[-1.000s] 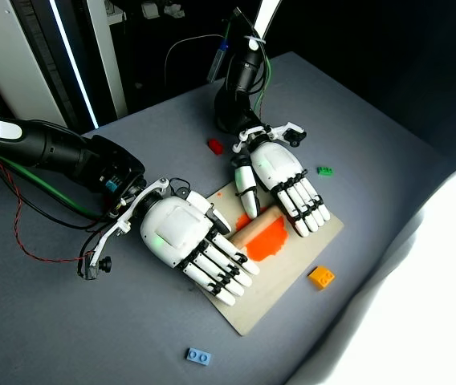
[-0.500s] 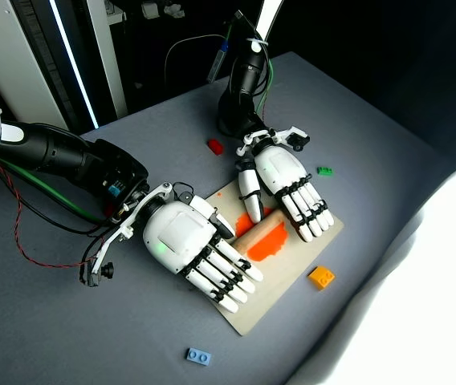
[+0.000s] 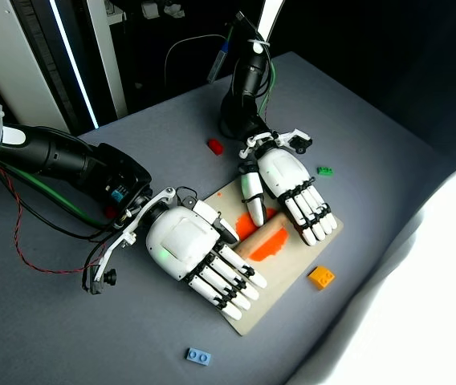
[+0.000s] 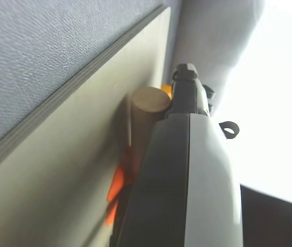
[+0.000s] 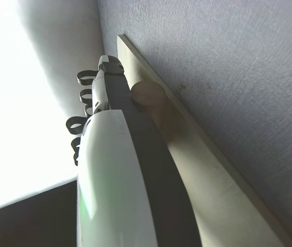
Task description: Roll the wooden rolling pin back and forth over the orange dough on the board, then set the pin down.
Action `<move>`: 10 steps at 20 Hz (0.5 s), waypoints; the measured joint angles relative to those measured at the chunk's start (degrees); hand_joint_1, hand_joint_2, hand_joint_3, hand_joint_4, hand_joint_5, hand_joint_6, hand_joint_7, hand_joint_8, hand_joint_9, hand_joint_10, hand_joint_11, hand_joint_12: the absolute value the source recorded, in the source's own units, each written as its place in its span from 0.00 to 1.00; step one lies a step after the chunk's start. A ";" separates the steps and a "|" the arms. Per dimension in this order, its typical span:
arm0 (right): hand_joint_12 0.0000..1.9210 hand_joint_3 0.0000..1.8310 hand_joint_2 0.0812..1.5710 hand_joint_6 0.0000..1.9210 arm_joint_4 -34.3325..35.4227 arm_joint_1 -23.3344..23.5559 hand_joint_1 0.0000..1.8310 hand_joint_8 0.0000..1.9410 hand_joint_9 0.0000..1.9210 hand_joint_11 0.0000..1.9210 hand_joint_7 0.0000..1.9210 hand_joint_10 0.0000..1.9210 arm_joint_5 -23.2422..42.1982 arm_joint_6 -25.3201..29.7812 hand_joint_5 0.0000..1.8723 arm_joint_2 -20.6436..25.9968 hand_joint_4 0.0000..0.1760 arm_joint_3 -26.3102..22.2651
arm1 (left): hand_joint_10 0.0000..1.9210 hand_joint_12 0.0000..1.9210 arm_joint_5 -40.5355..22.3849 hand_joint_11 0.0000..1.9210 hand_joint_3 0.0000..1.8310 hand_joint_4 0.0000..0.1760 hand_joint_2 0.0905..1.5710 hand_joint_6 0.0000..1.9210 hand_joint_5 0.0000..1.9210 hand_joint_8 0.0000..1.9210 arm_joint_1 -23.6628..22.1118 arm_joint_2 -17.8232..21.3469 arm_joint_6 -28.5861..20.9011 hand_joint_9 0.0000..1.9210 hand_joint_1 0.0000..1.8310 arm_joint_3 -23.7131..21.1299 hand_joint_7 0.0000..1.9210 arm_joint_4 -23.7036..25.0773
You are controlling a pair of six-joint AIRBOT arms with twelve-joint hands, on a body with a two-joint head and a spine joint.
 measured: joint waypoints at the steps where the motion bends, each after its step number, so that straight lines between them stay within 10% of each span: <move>1: 0.00 0.05 1.00 0.00 -0.02 0.00 0.00 0.00 0.01 0.00 0.02 0.00 -0.02 0.17 0.01 0.00 0.00 0.07 | 0.00 0.00 0.35 0.00 0.01 0.00 0.97 0.00 0.00 0.00 -0.22 -0.04 0.02 0.00 0.00 0.11 0.00 -0.20; 10: 0.00 0.02 0.99 0.00 -0.39 0.37 0.00 0.00 0.01 0.00 0.03 0.00 -1.62 1.70 0.02 0.00 0.00 1.86 | 0.00 0.00 1.60 0.00 0.01 0.00 0.97 0.00 0.00 0.00 -0.59 -0.28 -0.28 0.00 0.00 1.38 0.00 0.02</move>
